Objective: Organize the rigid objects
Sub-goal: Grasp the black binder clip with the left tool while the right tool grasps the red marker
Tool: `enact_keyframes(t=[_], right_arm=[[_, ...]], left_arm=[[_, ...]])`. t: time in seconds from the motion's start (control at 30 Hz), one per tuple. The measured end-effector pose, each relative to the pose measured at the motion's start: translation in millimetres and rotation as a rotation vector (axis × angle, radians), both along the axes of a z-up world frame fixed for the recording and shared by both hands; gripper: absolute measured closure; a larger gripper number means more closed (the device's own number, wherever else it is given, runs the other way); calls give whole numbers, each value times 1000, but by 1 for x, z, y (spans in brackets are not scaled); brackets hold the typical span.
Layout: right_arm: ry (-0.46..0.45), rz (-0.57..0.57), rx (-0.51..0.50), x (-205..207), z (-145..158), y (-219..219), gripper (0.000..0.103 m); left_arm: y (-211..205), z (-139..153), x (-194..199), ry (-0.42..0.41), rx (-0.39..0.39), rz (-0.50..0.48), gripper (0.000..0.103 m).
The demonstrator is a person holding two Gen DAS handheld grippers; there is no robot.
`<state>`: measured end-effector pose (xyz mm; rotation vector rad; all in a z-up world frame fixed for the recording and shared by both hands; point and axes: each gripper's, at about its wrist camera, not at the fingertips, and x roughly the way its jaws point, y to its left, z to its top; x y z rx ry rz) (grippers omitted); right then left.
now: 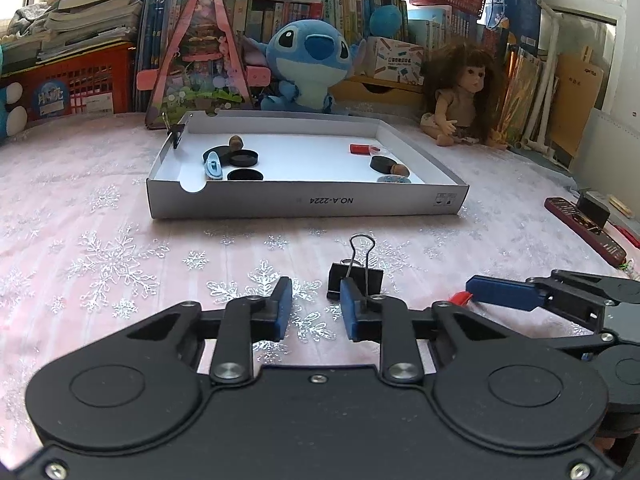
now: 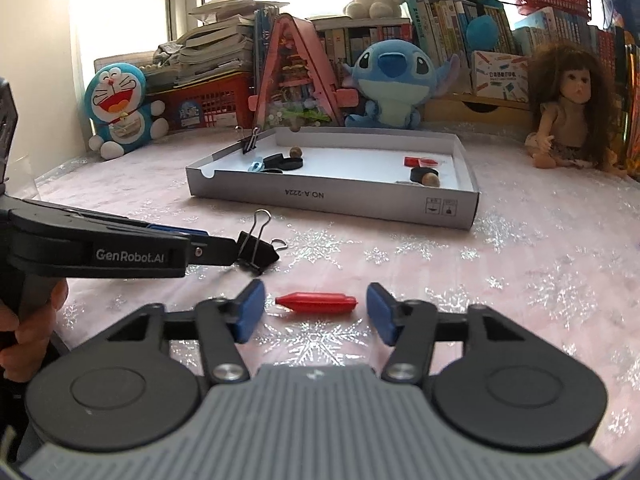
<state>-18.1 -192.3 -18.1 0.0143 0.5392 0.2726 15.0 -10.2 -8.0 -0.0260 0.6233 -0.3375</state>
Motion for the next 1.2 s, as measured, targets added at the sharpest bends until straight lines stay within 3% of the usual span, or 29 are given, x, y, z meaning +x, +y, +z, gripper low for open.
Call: enact_keyframes(t=[0.07, 0.3, 0.57, 1.2], right_arm=[[4, -7, -5, 0, 0, 0, 53], [-4, -31, -12, 0, 1, -4, 53], [-8, -98, -13, 4, 2, -17, 53], [-13, -163, -25, 8, 1, -27, 53]], left_arm=[[-1, 0, -1, -3, -3, -3, 78], [-9, 3, -4, -24, -7, -21, 77], [-20, 3, -4, -27, -13, -45, 66], [-46, -6, 2, -57, 56, -22, 66]])
